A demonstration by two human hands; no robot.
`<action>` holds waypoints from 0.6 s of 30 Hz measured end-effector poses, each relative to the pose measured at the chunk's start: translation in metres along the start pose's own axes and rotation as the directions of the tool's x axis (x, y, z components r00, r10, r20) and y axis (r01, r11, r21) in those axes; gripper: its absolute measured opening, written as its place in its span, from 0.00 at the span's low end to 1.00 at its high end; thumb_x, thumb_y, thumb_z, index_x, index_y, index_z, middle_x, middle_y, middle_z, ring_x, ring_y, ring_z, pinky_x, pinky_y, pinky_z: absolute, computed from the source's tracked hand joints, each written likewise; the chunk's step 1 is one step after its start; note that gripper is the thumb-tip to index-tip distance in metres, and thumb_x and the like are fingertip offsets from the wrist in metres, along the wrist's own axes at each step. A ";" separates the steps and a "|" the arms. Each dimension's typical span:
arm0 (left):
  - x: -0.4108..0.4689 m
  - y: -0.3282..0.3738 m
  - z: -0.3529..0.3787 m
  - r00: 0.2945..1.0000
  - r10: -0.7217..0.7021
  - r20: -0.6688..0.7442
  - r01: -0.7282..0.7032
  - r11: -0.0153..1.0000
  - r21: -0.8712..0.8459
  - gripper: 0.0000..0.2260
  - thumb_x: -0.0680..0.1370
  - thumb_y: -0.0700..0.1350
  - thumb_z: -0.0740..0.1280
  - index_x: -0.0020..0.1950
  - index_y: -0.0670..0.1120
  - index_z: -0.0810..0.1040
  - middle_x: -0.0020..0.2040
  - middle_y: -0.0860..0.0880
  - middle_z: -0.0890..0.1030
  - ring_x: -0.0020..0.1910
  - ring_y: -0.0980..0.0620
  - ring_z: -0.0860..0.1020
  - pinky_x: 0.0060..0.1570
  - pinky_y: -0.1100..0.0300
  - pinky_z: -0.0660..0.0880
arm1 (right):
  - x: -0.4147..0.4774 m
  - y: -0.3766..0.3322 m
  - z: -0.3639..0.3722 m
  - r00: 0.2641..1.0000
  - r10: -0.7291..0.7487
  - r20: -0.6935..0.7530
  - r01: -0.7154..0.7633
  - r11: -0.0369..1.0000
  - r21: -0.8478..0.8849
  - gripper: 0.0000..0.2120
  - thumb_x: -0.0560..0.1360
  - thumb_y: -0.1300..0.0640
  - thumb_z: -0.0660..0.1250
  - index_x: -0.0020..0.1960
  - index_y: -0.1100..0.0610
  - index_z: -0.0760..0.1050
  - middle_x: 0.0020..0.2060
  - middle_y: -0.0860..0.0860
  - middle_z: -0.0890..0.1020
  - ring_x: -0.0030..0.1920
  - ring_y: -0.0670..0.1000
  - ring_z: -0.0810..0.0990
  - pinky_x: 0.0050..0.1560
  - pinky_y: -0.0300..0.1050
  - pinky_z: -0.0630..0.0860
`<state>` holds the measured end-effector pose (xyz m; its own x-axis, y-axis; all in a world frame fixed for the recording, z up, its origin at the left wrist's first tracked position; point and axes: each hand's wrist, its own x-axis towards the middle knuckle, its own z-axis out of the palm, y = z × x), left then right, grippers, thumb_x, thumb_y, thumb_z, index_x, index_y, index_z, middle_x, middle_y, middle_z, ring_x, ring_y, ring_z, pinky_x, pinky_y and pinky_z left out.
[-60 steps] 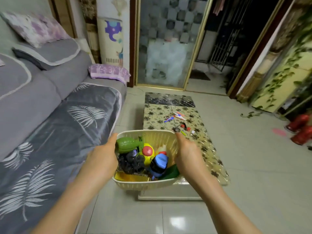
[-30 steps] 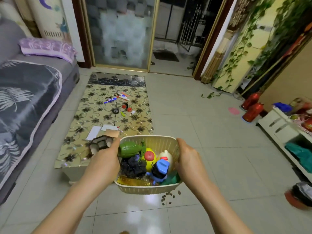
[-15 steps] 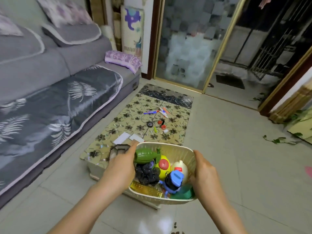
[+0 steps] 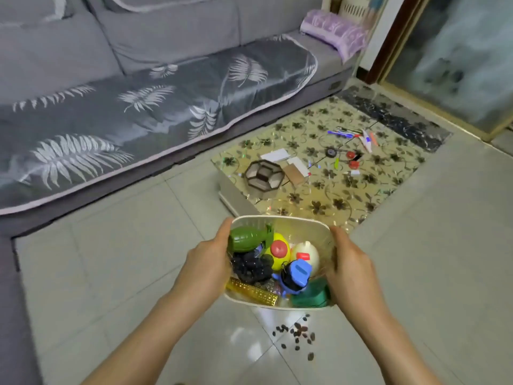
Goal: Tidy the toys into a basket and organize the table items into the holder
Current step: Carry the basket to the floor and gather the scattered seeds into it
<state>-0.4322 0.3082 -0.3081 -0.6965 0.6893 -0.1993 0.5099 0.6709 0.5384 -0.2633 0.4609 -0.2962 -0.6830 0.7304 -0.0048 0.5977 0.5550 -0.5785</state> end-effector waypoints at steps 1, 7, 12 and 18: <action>0.002 -0.010 0.008 1.000 -0.008 -0.001 0.007 1.000 -0.013 0.28 0.76 0.41 0.56 0.71 0.64 0.53 0.44 0.48 0.81 0.44 0.43 0.78 0.48 0.52 0.77 | 0.001 0.006 0.014 1.000 0.008 0.009 -0.008 1.000 -0.004 0.21 0.73 0.64 0.62 0.63 0.50 0.68 0.50 0.54 0.81 0.48 0.62 0.78 0.40 0.46 0.68; 0.023 -0.106 0.112 0.995 -0.093 0.025 0.094 0.994 -0.053 0.27 0.77 0.39 0.52 0.69 0.65 0.53 0.37 0.50 0.76 0.41 0.45 0.76 0.44 0.53 0.75 | -0.004 0.074 0.148 0.990 0.106 0.092 -0.111 0.993 0.051 0.20 0.75 0.60 0.60 0.64 0.47 0.66 0.48 0.50 0.81 0.47 0.58 0.79 0.42 0.44 0.69; 0.041 -0.210 0.239 0.989 -0.143 0.043 0.145 0.988 -0.060 0.27 0.78 0.39 0.53 0.73 0.61 0.53 0.37 0.55 0.75 0.41 0.50 0.76 0.46 0.56 0.75 | -0.016 0.144 0.294 0.962 0.188 0.196 -0.214 0.969 0.122 0.21 0.75 0.60 0.60 0.61 0.40 0.63 0.41 0.40 0.78 0.41 0.43 0.77 0.37 0.41 0.72; 0.047 -0.328 0.381 0.954 -0.264 0.143 0.267 0.964 0.001 0.27 0.79 0.44 0.54 0.73 0.61 0.47 0.43 0.54 0.74 0.42 0.51 0.76 0.48 0.56 0.76 | -0.036 0.230 0.453 0.869 0.318 0.380 -0.405 0.897 0.178 0.18 0.82 0.56 0.55 0.50 0.30 0.66 0.35 0.39 0.81 0.38 0.35 0.79 0.32 0.24 0.71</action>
<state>-0.4397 0.2244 -0.8056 -0.7267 0.5192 -0.4498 0.3058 0.8308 0.4650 -0.2914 0.3819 -0.7989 -0.5631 0.6598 -0.4975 0.7380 0.1307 -0.6620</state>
